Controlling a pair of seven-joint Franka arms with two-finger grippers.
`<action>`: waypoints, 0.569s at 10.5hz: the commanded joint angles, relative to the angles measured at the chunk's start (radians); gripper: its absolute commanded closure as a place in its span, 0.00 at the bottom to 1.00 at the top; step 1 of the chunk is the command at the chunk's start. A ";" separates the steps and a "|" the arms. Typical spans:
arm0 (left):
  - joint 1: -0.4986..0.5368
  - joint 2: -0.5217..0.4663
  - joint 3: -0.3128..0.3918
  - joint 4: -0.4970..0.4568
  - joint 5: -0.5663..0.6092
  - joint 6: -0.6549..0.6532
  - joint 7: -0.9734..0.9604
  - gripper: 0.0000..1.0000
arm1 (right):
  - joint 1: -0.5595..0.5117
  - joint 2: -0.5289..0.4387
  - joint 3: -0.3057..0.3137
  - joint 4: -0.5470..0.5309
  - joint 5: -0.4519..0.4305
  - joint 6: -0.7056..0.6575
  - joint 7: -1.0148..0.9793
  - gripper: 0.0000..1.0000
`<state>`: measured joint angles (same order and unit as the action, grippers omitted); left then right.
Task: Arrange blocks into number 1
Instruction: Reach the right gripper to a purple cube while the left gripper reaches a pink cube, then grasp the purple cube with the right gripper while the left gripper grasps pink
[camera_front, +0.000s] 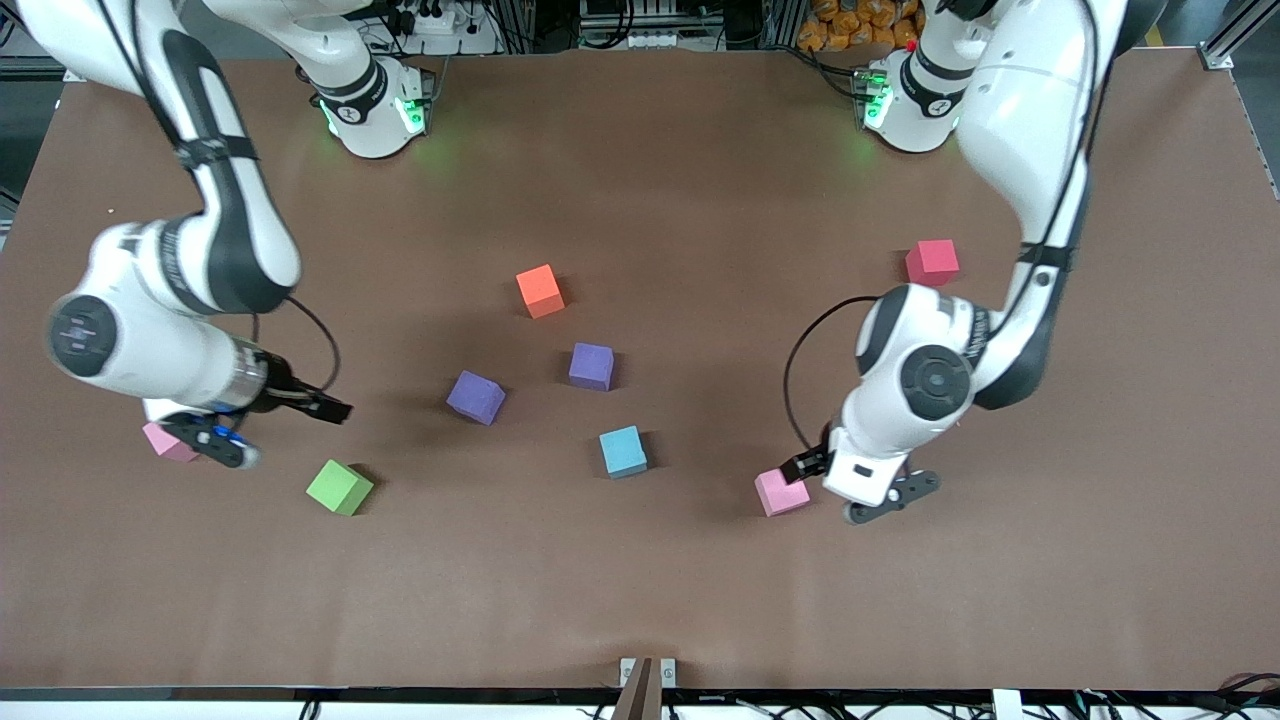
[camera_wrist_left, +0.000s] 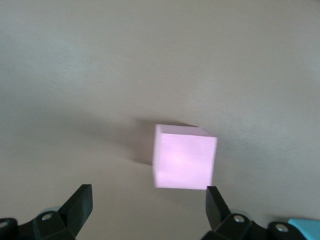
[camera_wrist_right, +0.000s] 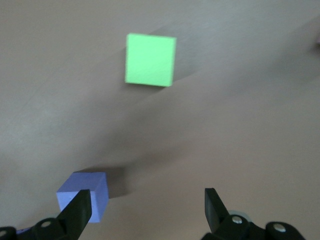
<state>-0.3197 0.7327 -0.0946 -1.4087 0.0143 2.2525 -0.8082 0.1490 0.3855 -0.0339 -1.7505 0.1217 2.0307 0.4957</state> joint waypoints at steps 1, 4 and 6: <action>-0.083 0.082 0.080 0.039 0.027 0.124 -0.096 0.00 | 0.082 0.079 -0.012 0.055 0.016 0.025 0.045 0.00; -0.157 0.129 0.157 0.039 0.027 0.220 -0.151 0.00 | 0.158 0.143 -0.012 0.059 0.022 0.121 0.197 0.00; -0.159 0.137 0.157 0.039 0.027 0.220 -0.149 0.00 | 0.197 0.197 -0.012 0.054 0.067 0.189 0.259 0.00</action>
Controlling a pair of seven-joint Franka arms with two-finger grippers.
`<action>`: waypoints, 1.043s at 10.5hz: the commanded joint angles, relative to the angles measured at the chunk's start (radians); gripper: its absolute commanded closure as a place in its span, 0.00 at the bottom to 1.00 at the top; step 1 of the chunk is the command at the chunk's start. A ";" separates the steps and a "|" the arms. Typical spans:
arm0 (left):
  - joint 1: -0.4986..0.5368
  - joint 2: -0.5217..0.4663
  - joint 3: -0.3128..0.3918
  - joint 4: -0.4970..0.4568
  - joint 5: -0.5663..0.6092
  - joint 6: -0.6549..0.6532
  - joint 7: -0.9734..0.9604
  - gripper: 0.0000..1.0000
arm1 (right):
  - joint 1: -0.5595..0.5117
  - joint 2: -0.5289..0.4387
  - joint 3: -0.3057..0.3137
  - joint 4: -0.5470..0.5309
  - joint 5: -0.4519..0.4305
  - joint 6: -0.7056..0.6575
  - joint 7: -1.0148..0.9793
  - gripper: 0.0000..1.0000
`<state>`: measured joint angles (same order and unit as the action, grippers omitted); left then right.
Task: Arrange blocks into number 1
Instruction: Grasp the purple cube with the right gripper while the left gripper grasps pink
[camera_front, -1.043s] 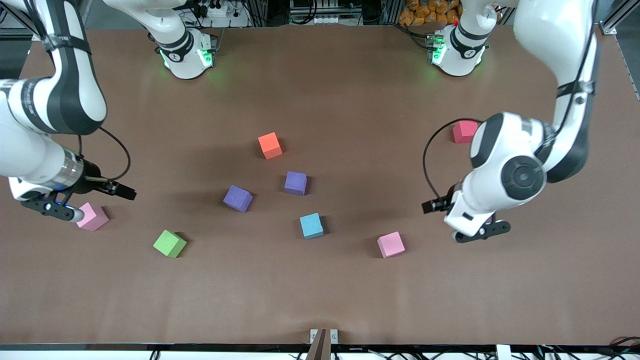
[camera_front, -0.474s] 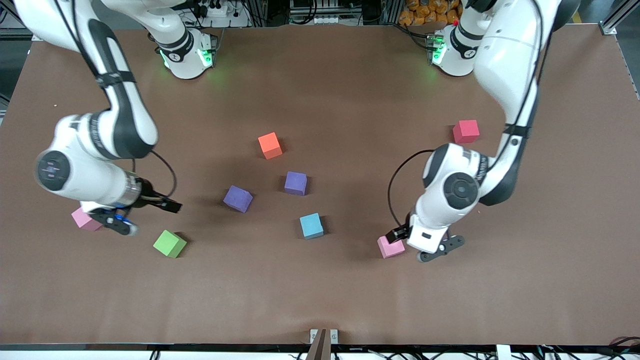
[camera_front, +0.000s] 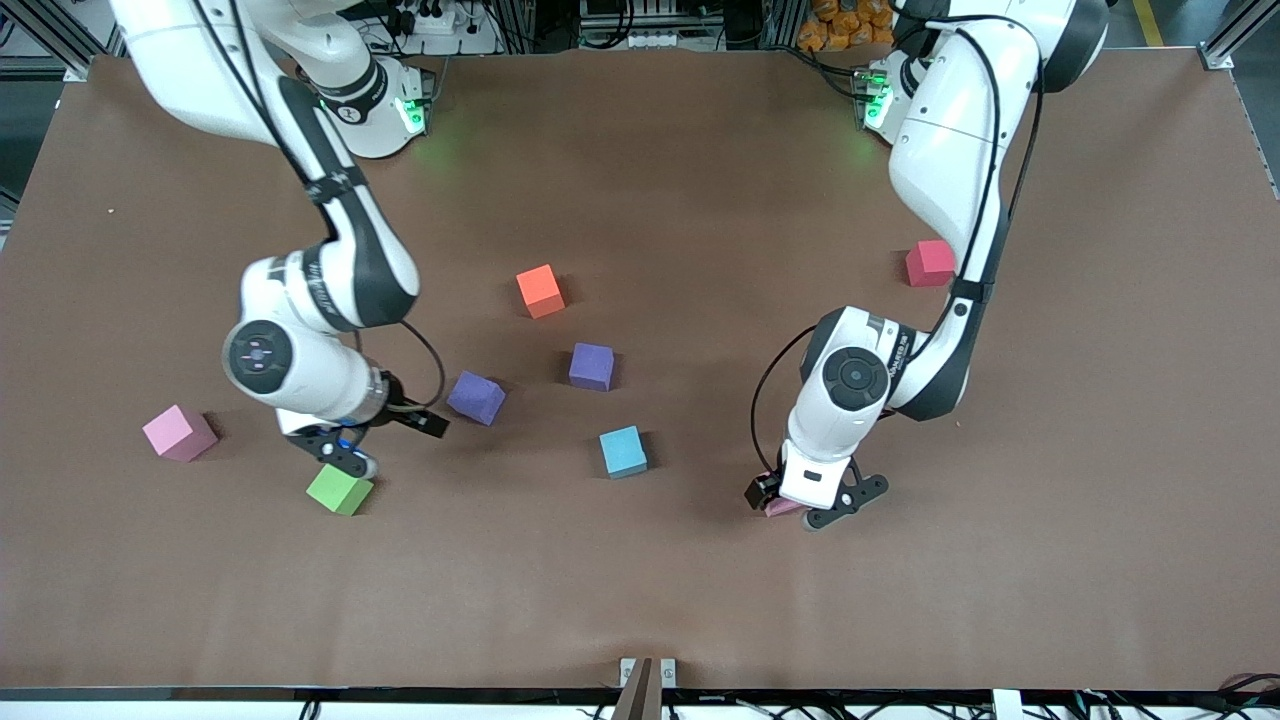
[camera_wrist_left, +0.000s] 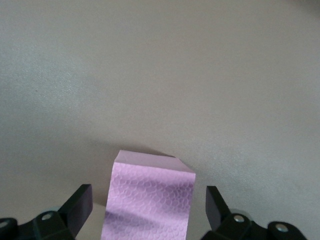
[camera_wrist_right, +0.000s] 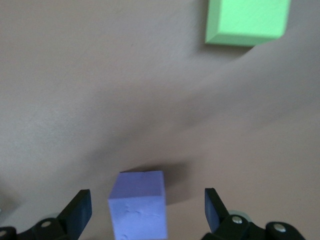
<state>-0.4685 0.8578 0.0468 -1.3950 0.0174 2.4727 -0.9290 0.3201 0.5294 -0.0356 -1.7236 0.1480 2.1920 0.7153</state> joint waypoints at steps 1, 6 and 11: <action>-0.010 0.018 0.016 0.025 0.024 0.002 -0.028 0.00 | 0.033 0.063 -0.010 0.024 0.048 0.047 0.039 0.00; -0.009 0.026 0.016 0.024 0.024 0.002 -0.024 0.28 | 0.063 0.092 -0.010 0.001 0.048 0.055 0.038 0.00; -0.013 0.007 0.015 0.019 0.027 -0.001 -0.030 1.00 | 0.089 0.081 -0.010 -0.062 0.041 0.058 0.021 0.00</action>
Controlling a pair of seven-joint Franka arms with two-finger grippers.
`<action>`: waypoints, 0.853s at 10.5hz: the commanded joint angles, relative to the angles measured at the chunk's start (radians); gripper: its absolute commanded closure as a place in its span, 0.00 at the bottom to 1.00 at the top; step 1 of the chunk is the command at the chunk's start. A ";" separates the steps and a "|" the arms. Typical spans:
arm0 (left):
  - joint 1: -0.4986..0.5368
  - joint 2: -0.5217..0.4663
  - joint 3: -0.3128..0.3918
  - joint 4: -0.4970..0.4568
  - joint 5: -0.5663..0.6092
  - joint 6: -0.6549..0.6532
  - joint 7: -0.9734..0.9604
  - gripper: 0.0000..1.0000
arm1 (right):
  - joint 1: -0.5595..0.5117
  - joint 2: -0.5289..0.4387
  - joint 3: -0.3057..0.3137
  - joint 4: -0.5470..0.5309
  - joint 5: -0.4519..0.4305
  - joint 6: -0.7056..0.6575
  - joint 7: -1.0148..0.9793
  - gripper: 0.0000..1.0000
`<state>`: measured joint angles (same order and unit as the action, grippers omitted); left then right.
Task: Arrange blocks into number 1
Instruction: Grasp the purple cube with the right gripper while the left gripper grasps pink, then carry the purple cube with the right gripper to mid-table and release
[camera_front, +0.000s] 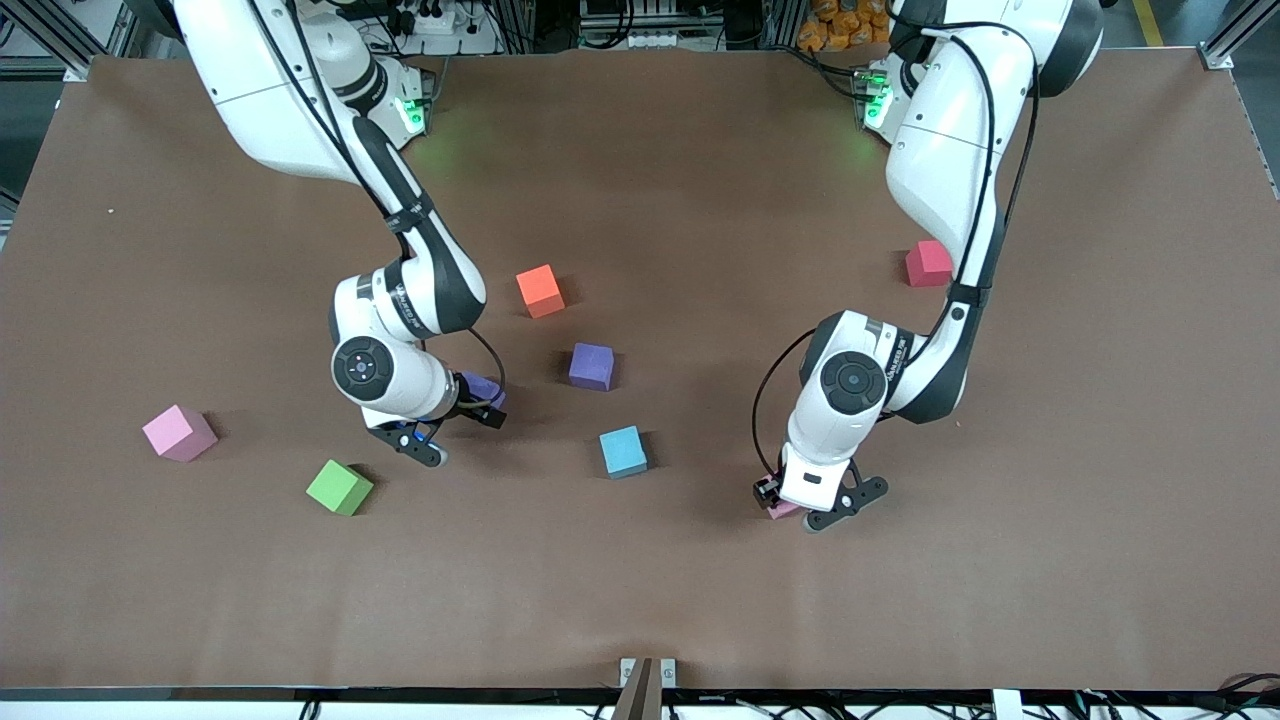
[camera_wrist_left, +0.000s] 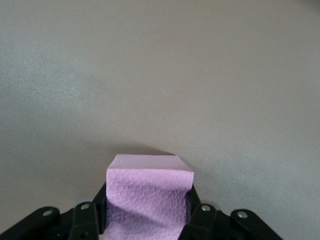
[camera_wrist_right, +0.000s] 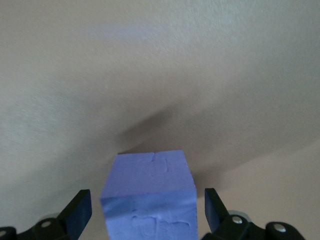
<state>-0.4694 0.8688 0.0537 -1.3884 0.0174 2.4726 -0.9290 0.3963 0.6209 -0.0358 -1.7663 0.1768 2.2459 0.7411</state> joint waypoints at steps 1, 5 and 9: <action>-0.015 -0.017 0.006 0.009 0.027 -0.015 -0.030 1.00 | 0.019 -0.009 -0.010 -0.021 0.012 0.004 -0.003 0.04; -0.023 -0.123 -0.026 0.009 0.021 -0.209 -0.033 1.00 | 0.021 -0.056 -0.010 -0.035 0.012 -0.012 -0.005 0.57; -0.066 -0.168 -0.071 0.008 0.022 -0.239 -0.114 1.00 | 0.006 -0.165 -0.012 -0.105 -0.002 -0.014 -0.057 0.61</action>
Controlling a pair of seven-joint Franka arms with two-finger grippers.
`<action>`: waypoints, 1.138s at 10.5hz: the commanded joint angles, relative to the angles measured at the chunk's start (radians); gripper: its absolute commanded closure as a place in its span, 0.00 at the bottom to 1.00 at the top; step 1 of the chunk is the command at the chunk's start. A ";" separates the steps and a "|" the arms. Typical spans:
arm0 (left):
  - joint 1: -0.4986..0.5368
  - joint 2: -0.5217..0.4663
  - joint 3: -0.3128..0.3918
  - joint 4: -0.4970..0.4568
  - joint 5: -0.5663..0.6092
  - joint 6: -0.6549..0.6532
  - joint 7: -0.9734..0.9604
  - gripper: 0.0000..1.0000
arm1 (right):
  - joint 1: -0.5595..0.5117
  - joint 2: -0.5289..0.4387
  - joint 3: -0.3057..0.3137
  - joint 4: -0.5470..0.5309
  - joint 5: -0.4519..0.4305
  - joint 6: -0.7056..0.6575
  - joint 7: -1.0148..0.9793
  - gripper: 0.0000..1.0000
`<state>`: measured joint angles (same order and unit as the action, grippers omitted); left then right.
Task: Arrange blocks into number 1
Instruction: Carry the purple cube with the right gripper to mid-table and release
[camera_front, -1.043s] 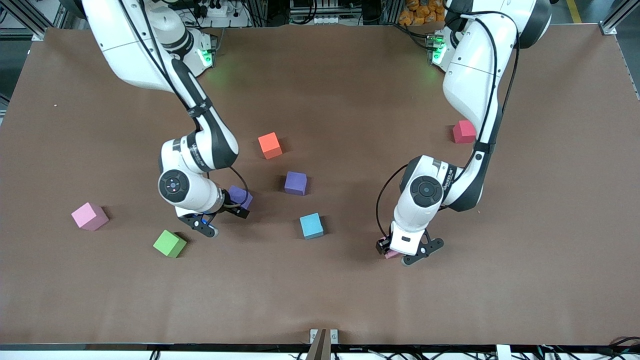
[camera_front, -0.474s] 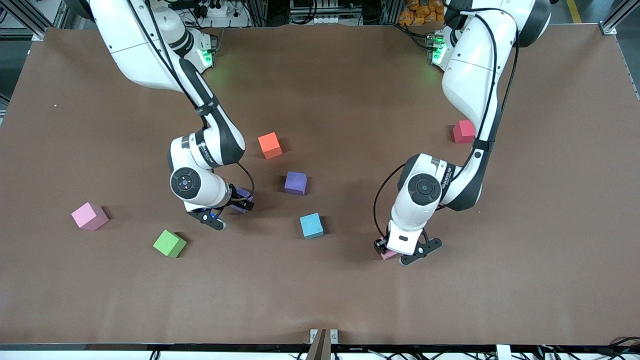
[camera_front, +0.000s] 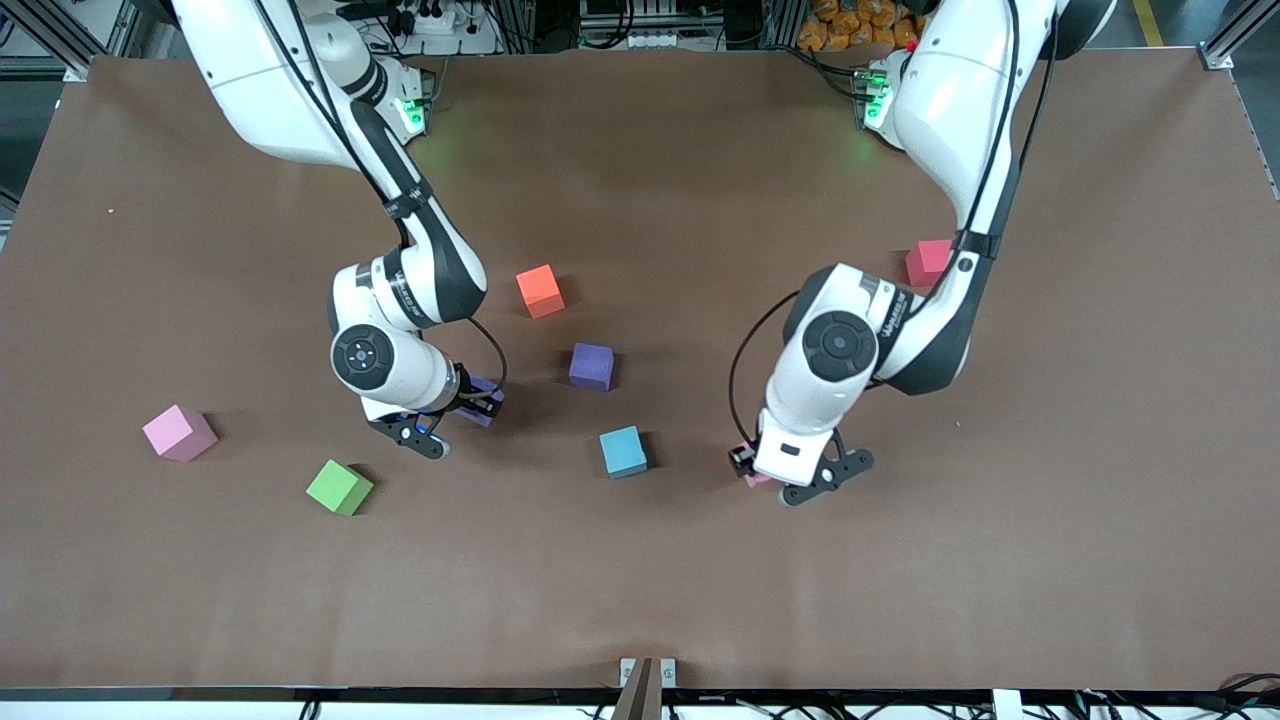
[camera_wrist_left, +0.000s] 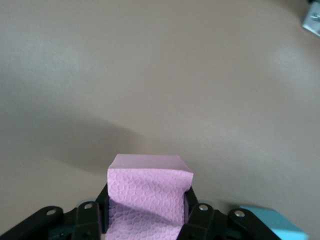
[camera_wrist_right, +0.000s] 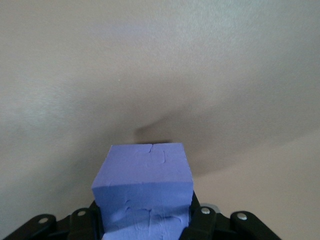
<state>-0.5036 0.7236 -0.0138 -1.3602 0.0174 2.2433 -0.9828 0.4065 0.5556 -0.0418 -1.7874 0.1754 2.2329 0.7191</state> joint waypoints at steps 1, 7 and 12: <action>-0.039 -0.020 -0.003 -0.019 0.024 -0.010 -0.066 1.00 | -0.015 -0.152 -0.006 -0.117 -0.005 -0.001 -0.071 0.61; -0.010 -0.013 0.000 -0.019 0.027 -0.008 -0.048 1.00 | -0.135 -0.315 -0.006 -0.182 -0.045 -0.068 -0.362 0.60; -0.006 -0.006 0.002 -0.019 0.026 -0.002 -0.039 1.00 | 0.206 -0.373 -0.004 -0.251 -0.031 -0.041 -0.096 0.59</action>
<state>-0.5116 0.7224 -0.0098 -1.3724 0.0175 2.2426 -1.0204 0.4939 0.2317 -0.0423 -1.9884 0.1517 2.1664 0.5010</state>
